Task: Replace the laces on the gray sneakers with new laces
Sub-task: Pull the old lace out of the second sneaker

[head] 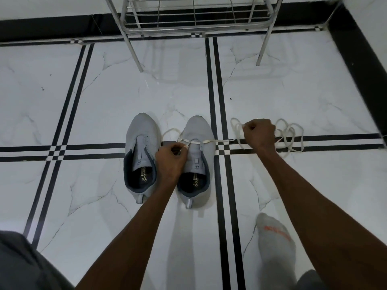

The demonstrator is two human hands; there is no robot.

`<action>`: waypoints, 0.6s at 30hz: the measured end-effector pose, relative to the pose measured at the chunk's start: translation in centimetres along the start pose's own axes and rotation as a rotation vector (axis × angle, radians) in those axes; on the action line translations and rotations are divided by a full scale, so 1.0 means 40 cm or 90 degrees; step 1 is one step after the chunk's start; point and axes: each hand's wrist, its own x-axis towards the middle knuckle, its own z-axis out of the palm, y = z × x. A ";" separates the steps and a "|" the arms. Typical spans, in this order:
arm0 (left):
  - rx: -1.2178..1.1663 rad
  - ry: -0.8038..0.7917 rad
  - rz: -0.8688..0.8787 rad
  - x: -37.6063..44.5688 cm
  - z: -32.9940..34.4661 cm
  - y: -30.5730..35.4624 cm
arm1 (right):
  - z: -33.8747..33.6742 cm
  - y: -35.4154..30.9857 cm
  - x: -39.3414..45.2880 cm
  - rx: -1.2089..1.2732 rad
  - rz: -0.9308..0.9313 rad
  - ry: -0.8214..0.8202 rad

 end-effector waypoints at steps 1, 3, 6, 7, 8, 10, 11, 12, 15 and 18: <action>-0.004 -0.003 -0.006 0.002 -0.001 0.006 | 0.008 -0.017 -0.020 0.028 -0.007 -0.019; -0.010 -0.008 -0.009 0.000 0.001 0.016 | 0.039 -0.046 -0.059 0.061 -0.021 -0.044; -0.003 -0.008 -0.001 -0.004 0.005 0.020 | 0.085 -0.109 -0.123 0.066 -0.058 -0.175; 0.001 -0.008 0.003 -0.005 0.006 0.021 | 0.096 -0.130 -0.143 0.048 -0.065 -0.220; 0.005 -0.010 0.011 -0.005 0.009 0.023 | 0.110 -0.143 -0.158 0.027 -0.081 -0.241; 0.018 -0.017 0.036 -0.006 0.008 0.027 | 0.129 -0.152 -0.165 -0.006 -0.107 -0.235; 0.019 -0.019 0.046 -0.005 0.006 0.026 | 0.127 -0.153 -0.161 -0.023 -0.115 -0.232; 0.015 -0.016 0.052 -0.003 0.000 0.020 | 0.125 -0.149 -0.153 -0.036 -0.120 -0.233; 0.004 -0.011 0.050 0.008 -0.015 0.000 | 0.103 -0.141 -0.125 -0.023 -0.103 -0.265; 0.104 -0.024 0.140 0.017 0.001 0.024 | 0.088 -0.141 -0.132 0.028 -0.096 -0.267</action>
